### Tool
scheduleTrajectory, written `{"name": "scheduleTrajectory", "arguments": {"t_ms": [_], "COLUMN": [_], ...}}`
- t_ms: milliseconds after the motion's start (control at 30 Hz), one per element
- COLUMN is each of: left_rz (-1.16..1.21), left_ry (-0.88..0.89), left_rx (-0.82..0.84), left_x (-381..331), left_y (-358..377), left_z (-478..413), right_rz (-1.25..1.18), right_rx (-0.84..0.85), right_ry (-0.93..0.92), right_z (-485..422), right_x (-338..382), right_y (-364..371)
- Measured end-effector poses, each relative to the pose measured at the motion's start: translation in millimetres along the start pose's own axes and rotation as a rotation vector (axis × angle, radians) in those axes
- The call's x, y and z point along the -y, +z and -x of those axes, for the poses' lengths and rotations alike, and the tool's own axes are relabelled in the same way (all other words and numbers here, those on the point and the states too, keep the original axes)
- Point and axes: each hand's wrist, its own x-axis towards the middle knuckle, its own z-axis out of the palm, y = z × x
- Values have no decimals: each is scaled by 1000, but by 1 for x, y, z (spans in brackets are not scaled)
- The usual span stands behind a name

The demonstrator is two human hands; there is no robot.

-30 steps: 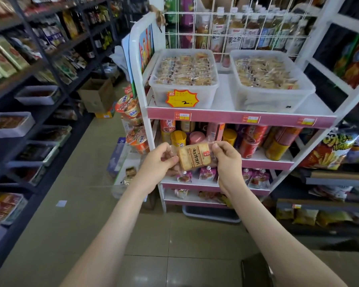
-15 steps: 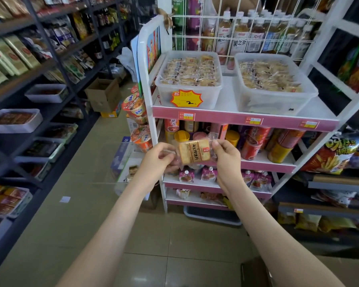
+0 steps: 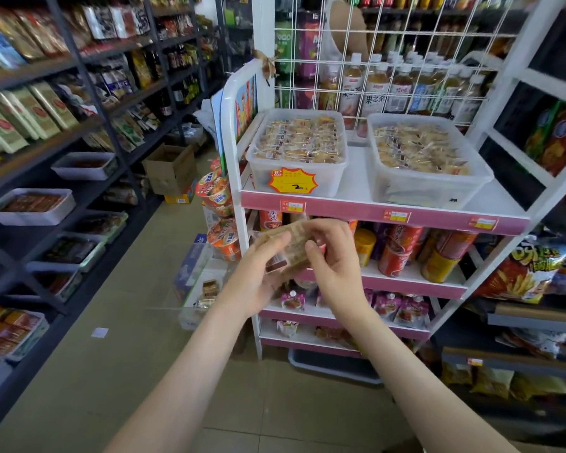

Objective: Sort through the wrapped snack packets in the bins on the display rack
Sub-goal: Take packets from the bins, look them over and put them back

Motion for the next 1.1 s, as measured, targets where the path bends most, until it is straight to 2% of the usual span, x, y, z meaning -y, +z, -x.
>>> {"name": "scheduleTrajectory", "arguments": {"t_ms": [67,167,400,533,633,700,800,867,967,1100], "left_rz": [40,4,-205,-343,-527,-619,-862,-1093,-1504,-1774], "left_ry": [31,38,13,94,50,21,35,171,480,577], "left_rx": [-29,-42,-54,-67,71,76,148,123,-103,-231], "left_x": [-3,-7,-14,-27,-42,-52,-68,-84,-108,-125], "left_y": [-1,-3,7,25,48,59,61,62,50,24], "left_z": [-6,-13,-32,-51,-72,-88,-109,-119,-149,-207], "right_rz": [32,-280,-201,101,176,90,130,69,91,171], "right_rx": [-20,96,85,264,354,286,144,106,141,99], "right_ry": [175,478,431,231,215,238,231,272,282,224], "right_z": [-8,-18,-41,-54,-72,-92,-133,-164,-210,-278], "right_x": [-3,-2,-6,-12,-14,-15,-20,-24,-39,-70], "right_y": [-8,-21,-32,-39,-44,-48,-59,-65,-64,-48]}}
